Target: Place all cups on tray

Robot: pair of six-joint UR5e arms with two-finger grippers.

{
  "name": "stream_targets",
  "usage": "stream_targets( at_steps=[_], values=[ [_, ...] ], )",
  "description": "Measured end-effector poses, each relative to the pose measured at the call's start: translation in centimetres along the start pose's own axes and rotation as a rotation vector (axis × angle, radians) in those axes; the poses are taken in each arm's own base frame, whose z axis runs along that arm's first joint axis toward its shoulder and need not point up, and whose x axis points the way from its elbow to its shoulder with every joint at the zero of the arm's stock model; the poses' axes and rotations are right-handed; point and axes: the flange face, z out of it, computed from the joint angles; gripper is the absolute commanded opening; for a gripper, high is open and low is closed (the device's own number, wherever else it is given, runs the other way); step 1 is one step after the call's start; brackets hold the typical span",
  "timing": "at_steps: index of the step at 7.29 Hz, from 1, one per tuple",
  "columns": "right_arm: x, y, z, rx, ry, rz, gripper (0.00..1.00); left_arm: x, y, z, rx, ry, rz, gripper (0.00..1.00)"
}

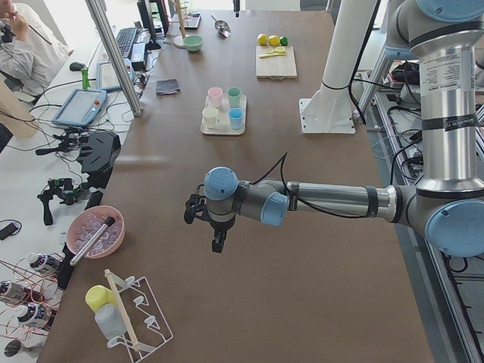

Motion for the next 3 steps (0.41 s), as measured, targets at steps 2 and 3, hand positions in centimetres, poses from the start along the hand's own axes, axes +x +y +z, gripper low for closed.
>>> stream_targets(
  at_steps=[2,3],
  values=[
    [0.67,0.03,-0.09,0.003,0.022,0.009,1.00,-0.23,-0.05,-0.16,0.004,-0.011,0.059,0.98],
    [0.78,0.02,-0.07,0.004,0.028,0.010,1.00,-0.16,-0.12,-0.26,0.008,-0.013,0.071,0.98]
  ],
)
